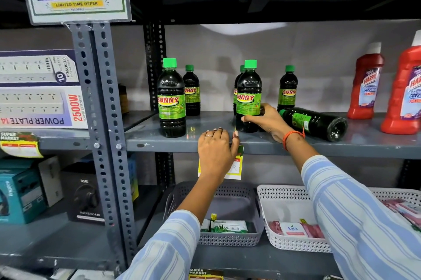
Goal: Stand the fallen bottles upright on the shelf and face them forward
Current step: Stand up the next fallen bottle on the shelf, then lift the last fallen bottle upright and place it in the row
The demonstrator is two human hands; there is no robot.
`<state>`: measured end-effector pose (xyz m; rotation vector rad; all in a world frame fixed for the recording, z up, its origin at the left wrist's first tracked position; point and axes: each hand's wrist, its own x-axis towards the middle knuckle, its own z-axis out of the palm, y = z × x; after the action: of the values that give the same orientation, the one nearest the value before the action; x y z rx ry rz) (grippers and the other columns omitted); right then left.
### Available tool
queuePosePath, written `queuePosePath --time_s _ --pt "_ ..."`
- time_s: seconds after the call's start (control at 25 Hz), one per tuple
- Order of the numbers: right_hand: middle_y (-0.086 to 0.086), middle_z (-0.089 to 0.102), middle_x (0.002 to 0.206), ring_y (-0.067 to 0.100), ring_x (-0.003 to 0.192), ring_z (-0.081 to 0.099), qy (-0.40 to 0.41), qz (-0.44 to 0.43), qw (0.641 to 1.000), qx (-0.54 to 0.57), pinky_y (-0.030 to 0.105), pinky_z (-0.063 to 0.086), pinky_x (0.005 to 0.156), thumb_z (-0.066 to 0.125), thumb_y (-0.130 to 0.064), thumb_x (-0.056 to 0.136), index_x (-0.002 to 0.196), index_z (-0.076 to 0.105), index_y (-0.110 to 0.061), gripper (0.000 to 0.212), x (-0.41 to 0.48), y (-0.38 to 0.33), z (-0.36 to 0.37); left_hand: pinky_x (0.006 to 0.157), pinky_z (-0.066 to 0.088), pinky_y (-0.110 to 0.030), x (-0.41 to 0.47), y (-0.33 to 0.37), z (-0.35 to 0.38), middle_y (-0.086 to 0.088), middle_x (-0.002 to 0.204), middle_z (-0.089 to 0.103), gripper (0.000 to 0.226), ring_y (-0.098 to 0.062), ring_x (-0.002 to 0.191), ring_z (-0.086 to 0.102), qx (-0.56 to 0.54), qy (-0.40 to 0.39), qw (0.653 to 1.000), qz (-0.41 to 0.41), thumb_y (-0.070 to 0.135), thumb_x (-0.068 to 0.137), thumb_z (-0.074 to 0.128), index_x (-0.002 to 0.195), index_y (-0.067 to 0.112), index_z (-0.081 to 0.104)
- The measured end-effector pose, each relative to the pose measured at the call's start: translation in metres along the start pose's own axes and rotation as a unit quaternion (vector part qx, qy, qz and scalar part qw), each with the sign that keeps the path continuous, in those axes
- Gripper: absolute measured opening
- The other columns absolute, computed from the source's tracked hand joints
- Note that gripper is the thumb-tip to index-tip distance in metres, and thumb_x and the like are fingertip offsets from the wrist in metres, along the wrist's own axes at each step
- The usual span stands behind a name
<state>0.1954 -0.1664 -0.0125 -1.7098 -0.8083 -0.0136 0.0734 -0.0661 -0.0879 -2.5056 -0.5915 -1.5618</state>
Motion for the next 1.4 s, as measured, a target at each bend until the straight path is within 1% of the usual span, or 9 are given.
queuePosePath --time_s 0.24,0.52,0.68,0.84,0.92,1.04,1.2,1.28,1.4 --pt "0.009 0.065 0.105 0.019 0.095 0.061 -0.027 -0.001 0.999 0.036 0.023 0.047 0.082 0.072 -0.004 0.078 0.113 0.058 -0.006 0.038 -0.005 -0.005 0.001 0.074 0.046 -0.036 -0.001 0.001 -0.002 -0.008 0.077 0.073 0.052 -0.028 0.073 0.065 -0.009 -0.008 1.000 0.000 0.039 0.094 0.031 0.073 0.009 0.068" --pt "0.016 0.067 0.119 0.025 0.106 0.063 -0.033 0.009 0.999 0.032 0.034 0.049 0.097 0.076 -0.005 0.075 0.120 0.058 -0.004 0.049 -0.007 -0.003 0.001 0.074 0.045 -0.037 -0.001 -0.001 -0.004 -0.009 0.079 0.072 0.057 -0.029 0.076 0.065 -0.028 -0.040 0.999 0.000 0.041 0.094 0.025 0.078 0.008 0.068" --pt "0.015 0.068 0.114 0.023 0.101 0.063 -0.042 -0.006 0.999 0.032 0.029 0.049 0.088 0.074 -0.004 0.076 0.117 0.060 -0.005 0.044 -0.019 -0.007 -0.002 0.080 0.048 -0.038 -0.003 -0.002 -0.004 -0.015 0.105 0.071 0.065 -0.031 0.092 0.065 -0.005 -0.031 0.999 0.031 0.049 0.094 0.024 0.118 0.002 0.062" --pt "0.013 0.069 0.115 0.025 0.108 0.065 -0.058 -0.014 0.998 0.030 0.035 0.050 0.098 0.076 -0.009 0.075 0.120 0.060 -0.006 0.048 -0.027 -0.008 -0.005 0.108 0.029 -0.047 -0.008 0.002 -0.001 -0.018 0.149 0.036 0.077 -0.030 0.134 0.039 -0.027 -0.031 0.999 0.035 0.057 0.095 0.011 0.146 0.002 0.026" --pt "0.012 0.068 0.119 0.025 0.113 0.063 -0.080 -0.008 0.996 0.044 0.039 0.049 0.102 0.077 -0.022 0.074 0.123 0.058 -0.008 0.055 -0.031 -0.010 -0.008 0.115 0.014 -0.047 -0.011 0.009 0.001 -0.016 0.157 0.016 0.078 -0.026 0.144 0.018 -0.023 -0.022 0.999 0.037 0.059 0.095 0.007 0.149 0.004 0.013" --pt "0.004 0.061 0.126 0.018 0.115 0.057 -0.062 -0.008 0.995 0.082 0.034 0.045 0.100 0.066 -0.042 0.082 0.131 0.050 -0.010 0.061 -0.036 -0.014 -0.022 0.116 0.004 -0.047 -0.014 0.025 0.008 -0.014 0.158 0.006 0.075 -0.024 0.146 0.005 -0.009 -0.011 0.999 0.035 0.058 0.095 0.007 0.150 0.006 0.005" --pt "0.010 0.064 0.110 0.020 0.100 0.060 0.114 -0.124 0.985 -0.051 0.031 0.049 0.089 0.058 -0.033 0.091 0.119 0.059 -0.007 0.038 -0.033 -0.012 -0.066 0.116 0.002 -0.051 -0.018 0.051 0.016 -0.005 0.159 -0.003 0.066 -0.018 0.145 -0.005 0.001 0.009 0.998 0.069 0.055 0.097 0.006 0.151 0.017 0.001" --pt "0.015 0.065 0.111 0.029 0.105 0.059 0.170 -0.141 0.953 -0.208 0.038 0.048 0.093 0.059 -0.031 0.088 0.114 0.062 -0.005 0.037 -0.026 -0.007 -0.097 0.116 0.001 -0.047 -0.016 0.069 0.019 -0.002 0.159 0.002 0.063 -0.017 0.145 -0.004 0.004 0.001 0.995 0.096 0.054 0.098 0.007 0.151 0.019 0.008" --pt "0.024 0.063 0.115 0.039 0.111 0.055 0.086 -0.029 0.898 -0.430 0.039 0.047 0.089 0.063 -0.044 0.083 0.109 0.061 -0.003 0.049 -0.019 0.000 -0.135 0.116 0.006 -0.044 -0.013 0.096 0.021 -0.005 0.157 0.019 0.063 -0.018 0.145 0.011 0.009 -0.021 0.991 0.135 0.051 0.099 0.010 0.149 0.016 0.024"
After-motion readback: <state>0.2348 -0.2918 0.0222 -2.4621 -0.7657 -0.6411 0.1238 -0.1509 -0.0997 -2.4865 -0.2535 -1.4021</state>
